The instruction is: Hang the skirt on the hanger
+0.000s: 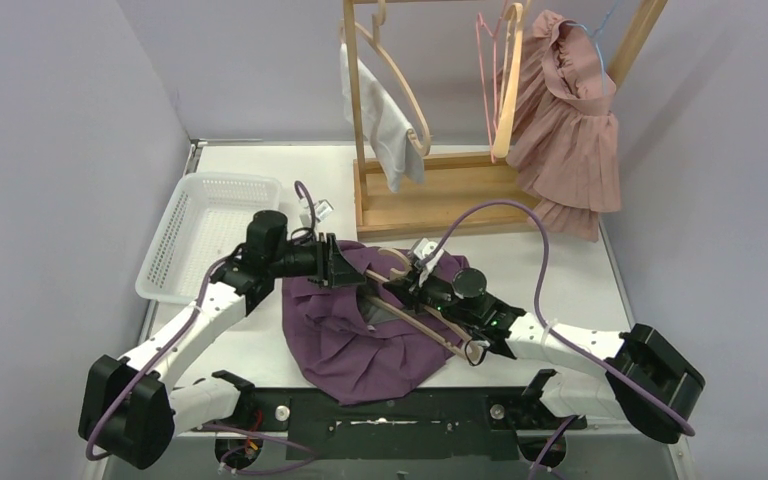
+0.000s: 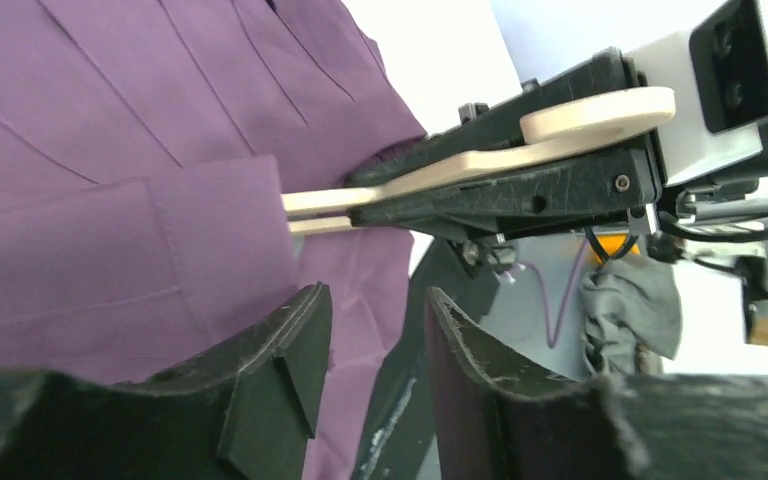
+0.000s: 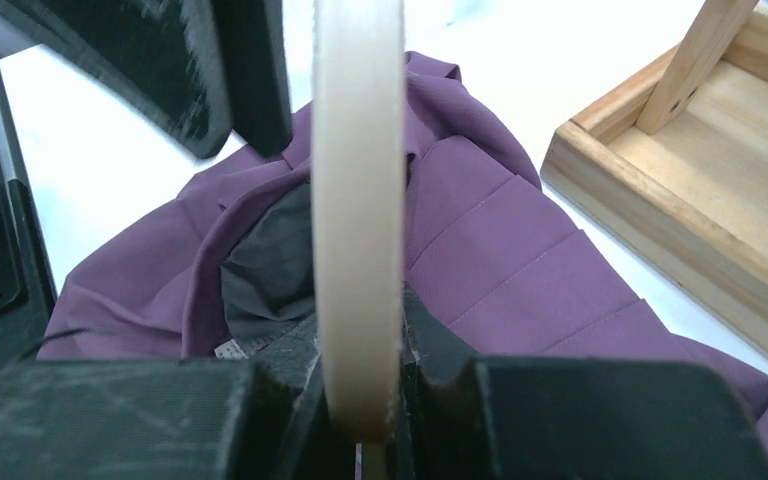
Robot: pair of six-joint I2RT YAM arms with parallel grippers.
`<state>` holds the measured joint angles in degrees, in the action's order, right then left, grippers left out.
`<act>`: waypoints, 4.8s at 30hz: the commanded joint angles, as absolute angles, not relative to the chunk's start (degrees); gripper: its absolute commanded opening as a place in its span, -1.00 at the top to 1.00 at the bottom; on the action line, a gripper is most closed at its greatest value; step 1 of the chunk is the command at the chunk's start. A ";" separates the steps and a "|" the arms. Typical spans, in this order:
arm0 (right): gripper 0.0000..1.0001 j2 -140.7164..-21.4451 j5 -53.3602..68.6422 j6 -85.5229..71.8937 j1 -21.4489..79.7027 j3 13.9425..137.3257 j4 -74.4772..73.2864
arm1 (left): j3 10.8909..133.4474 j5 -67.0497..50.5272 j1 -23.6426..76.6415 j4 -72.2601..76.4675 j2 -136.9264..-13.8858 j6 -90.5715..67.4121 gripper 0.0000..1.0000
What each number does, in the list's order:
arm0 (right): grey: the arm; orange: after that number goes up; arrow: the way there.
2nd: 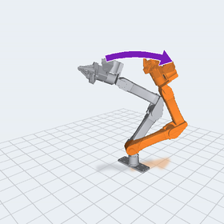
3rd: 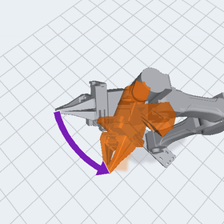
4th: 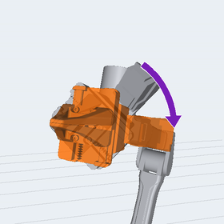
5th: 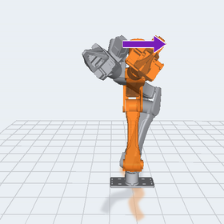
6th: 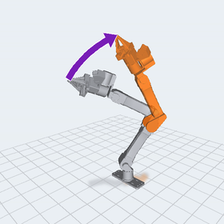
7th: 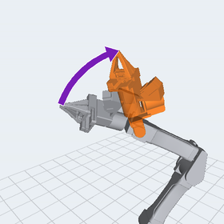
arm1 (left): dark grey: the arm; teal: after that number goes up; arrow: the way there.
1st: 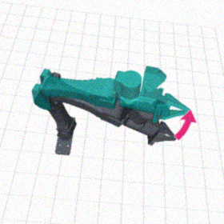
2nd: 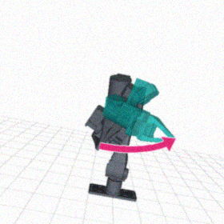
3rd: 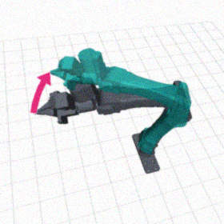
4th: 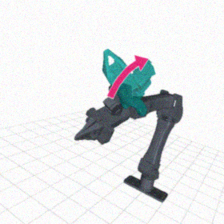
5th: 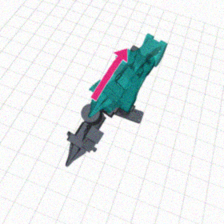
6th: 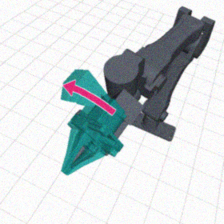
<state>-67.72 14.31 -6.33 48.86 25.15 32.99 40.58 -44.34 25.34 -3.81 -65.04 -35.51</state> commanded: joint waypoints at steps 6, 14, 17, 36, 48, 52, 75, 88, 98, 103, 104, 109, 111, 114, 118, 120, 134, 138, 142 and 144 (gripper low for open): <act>1.00 -68.18 14.74 -2.97 49.35 23.55 52.06 | 52.76 -38.77 18.64 -13.65 -63.47 -10.41 -0.15; 1.00 -64.47 17.09 -3.88 49.38 23.56 50.33 | 53.92 -36.76 21.01 -17.93 -65.69 18.58 -0.57; 1.00 -62.69 18.68 -4.29 49.39 23.62 49.13 | 55.81 -40.29 22.41 -23.23 -66.95 28.38 -0.50; 1.00 -53.95 29.58 -4.47 48.94 30.09 35.61 | 65.48 -52.62 30.96 -41.45 -70.36 36.14 0.22; 0.99 -53.44 37.51 -3.84 48.67 35.07 28.02 | 69.26 -53.25 32.72 -50.31 -73.71 42.61 0.69; 0.69 -52.82 33.61 -5.55 48.65 36.21 24.43 | 69.00 -54.28 32.73 -45.90 -71.75 41.52 1.00; -0.31 -27.93 -19.87 -37.46 48.29 36.21 -20.78 | 60.04 -29.58 31.27 -11.11 -57.27 10.05 1.00; -0.36 -46.91 -10.64 -46.62 48.54 27.39 -11.79 | 58.71 -28.05 31.22 -9.93 -56.96 7.13 1.00; 0.10 -55.15 -15.62 -53.33 47.83 23.66 -2.04 | 58.27 -29.02 31.18 -11.16 -55.62 7.01 1.00; 0.80 -54.59 -19.55 -55.80 45.86 23.83 -5.94 | 57.81 -29.70 31.19 -13.55 -54.06 9.53 1.00; 0.89 -54.21 -19.67 -55.89 44.71 24.77 -7.94 | 57.87 -29.68 31.17 -14.62 -53.59 10.49 1.00; 1.00 -48.46 -20.29 -53.55 38.62 30.04 -20.00 | 58.44 -31.84 31.11 -23.12 -50.68 18.18 1.00; 1.00 -46.01 -20.42 -51.98 36.02 33.65 -25.21 | 58.80 -33.43 31.09 -27.38 -49.49 22.46 1.00; 1.00 -44.09 -19.70 -49.93 32.07 39.60 -32.26 | 59.14 -34.66 31.04 -32.37 -48.02 27.17 1.00; 1.00 -45.08 -16.22 -47.62 28.63 46.69 -38.69 | 60.24 -35.10 31.11 -37.10 -47.59 30.52 1.00; 1.00 -46.37 -14.35 -47.14 27.92 49.71 -40.90 | 61.03 -34.46 31.10 -38.28 -47.90 30.97 1.00; 1.00 -49.30 -15.98 -47.70 26.63 61.32 -50.29 | 64.35 -23.83 31.16 -51.05 -51.33 38.80 1.00; 1.00 -49.15 -13.00 -44.65 26.63 63.51 -48.80 | 65.04 -22.71 31.14 -51.26 -53.70 38.21 1.00; 1.00 -50.56 -7.72 -41.51 26.55 65.39 -48.47 | 65.90 -24.47 31.26 -49.73 -56.12 36.40 1.00; 1.00 -50.85 -4.62 -40.49 26.60 65.78 -47.55 | 67.07 -25.35 31.29 -49.47 -57.76 34.90 1.00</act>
<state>-50.65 -4.54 -45.10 28.08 62.30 -48.75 62.87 -28.73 31.79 -46.81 -56.07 36.45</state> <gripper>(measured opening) 0.037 0.136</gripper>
